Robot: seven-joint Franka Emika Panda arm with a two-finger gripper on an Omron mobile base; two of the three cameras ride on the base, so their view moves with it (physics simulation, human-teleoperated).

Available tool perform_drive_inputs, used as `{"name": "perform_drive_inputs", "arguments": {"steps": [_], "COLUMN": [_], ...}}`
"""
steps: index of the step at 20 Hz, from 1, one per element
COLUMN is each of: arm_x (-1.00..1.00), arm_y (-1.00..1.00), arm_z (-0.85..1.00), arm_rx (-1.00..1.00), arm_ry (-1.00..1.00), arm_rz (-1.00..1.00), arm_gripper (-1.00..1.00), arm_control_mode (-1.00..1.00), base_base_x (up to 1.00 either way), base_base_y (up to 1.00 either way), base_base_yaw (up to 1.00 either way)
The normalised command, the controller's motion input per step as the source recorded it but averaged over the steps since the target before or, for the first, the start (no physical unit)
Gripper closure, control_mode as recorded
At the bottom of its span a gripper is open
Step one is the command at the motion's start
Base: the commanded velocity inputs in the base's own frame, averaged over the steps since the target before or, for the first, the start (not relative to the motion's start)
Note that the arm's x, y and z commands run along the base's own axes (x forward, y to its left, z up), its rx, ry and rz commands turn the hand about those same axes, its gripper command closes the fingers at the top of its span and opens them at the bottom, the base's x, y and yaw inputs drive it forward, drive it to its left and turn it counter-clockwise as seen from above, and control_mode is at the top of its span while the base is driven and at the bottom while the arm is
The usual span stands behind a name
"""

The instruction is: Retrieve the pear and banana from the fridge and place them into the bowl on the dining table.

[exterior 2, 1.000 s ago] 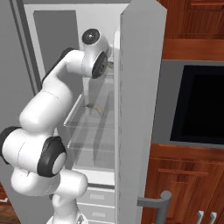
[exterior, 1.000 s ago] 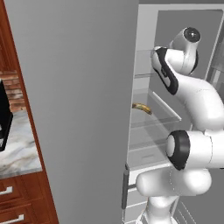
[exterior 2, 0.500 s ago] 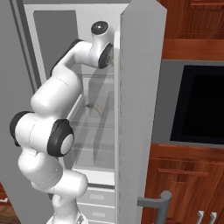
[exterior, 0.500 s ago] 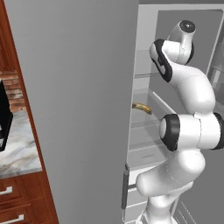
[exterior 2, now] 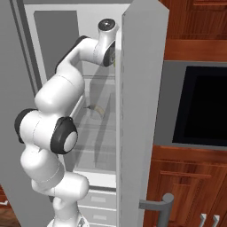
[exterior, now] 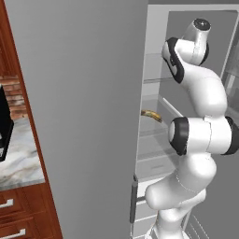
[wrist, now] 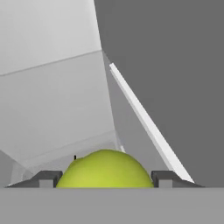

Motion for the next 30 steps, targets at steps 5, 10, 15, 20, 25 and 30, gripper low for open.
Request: {"name": "perform_drive_inputs", "arguments": {"steps": [5,10,15,20,25,30], "arm_x": [-0.02,-0.55,-0.96,-1.0,-1.0,-1.0], "arm_y": [0.03,0.49,0.87,0.51,0.11,0.08], "arm_z": [-0.56,-0.74,-0.33,0.01,0.0,-0.11], "arm_rx": [0.0,0.0,0.0,0.0,0.0,0.0], "arm_ry": [-0.06,-0.27,-0.09,-0.01,0.0,0.0], "arm_rz": [0.0,0.0,0.0,0.0,0.0,0.0], "arm_gripper": [1.0,1.0,1.0,1.0,1.0,1.0], "arm_control_mode": [-1.0,-1.0,-1.0,-1.0,-1.0,-1.0], "base_base_x": [0.0,0.0,0.0,0.0,0.0,0.0], "base_base_y": [0.0,0.0,0.0,0.0,0.0,0.0], "base_base_yaw": [0.0,0.0,0.0,0.0,0.0,0.0]}}
